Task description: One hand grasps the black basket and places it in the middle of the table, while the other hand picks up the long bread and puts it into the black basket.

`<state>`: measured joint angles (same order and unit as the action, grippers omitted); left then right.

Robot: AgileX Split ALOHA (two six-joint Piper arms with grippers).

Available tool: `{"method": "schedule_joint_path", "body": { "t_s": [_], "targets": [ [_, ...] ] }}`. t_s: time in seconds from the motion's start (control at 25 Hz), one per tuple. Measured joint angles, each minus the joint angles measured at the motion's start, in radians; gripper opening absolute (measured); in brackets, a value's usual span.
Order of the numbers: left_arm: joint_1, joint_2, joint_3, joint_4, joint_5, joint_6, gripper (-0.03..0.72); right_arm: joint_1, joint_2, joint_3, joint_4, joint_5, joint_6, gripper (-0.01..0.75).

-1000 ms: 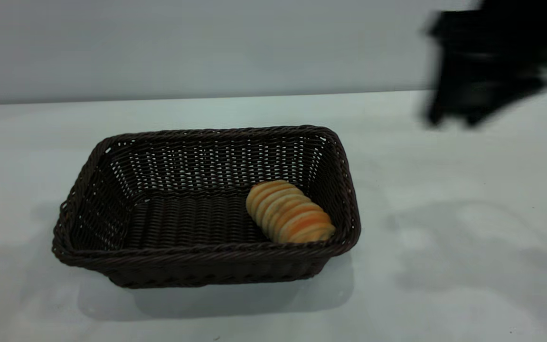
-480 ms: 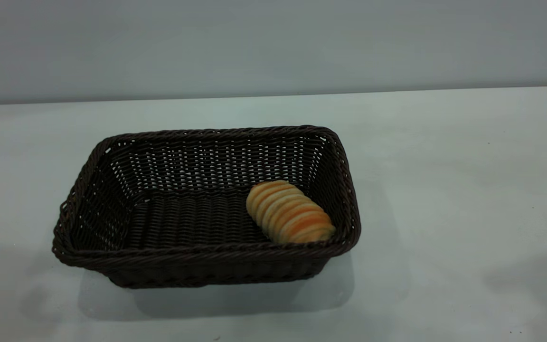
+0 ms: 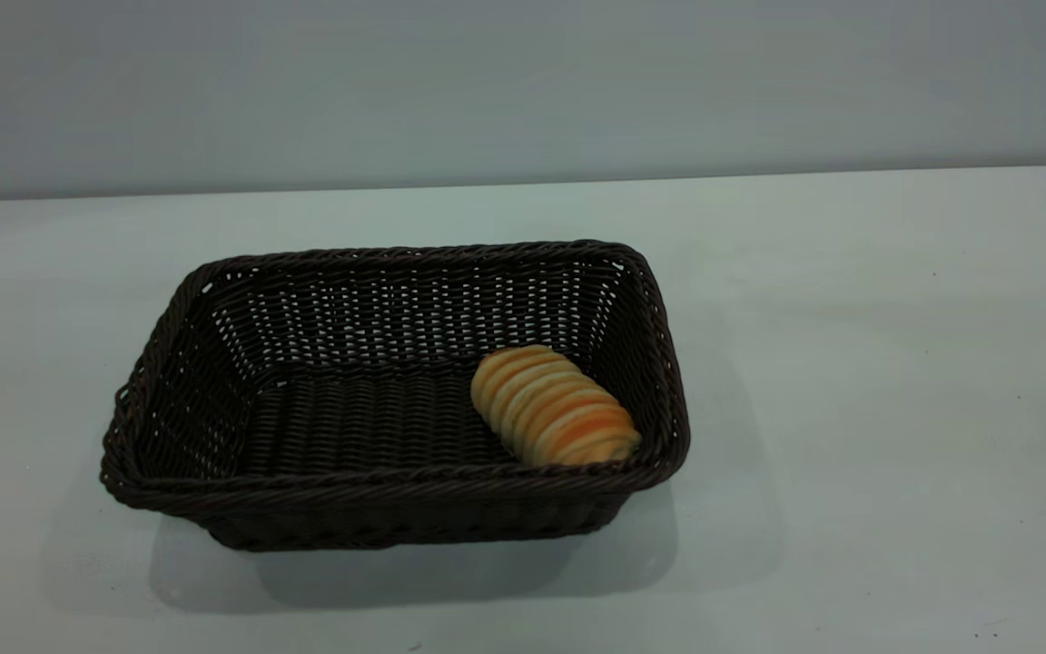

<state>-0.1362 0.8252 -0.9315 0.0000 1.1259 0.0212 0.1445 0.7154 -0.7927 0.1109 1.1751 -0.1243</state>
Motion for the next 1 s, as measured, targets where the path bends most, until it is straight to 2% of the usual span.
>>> {"method": "schedule_joint_path", "body": {
  "t_s": [0.52, 1.0],
  "targets": [
    [0.000, -0.425, 0.277, 0.000, -0.090, -0.012, 0.537, 0.000, -0.350, 0.272, 0.001, -0.053, -0.022, 0.398],
    [0.000, -0.621, 0.408, -0.012, -0.095, -0.012, 0.537, 0.000, -0.458, 0.305, -0.044, -0.074, -0.019, 0.398]
  ]
}}
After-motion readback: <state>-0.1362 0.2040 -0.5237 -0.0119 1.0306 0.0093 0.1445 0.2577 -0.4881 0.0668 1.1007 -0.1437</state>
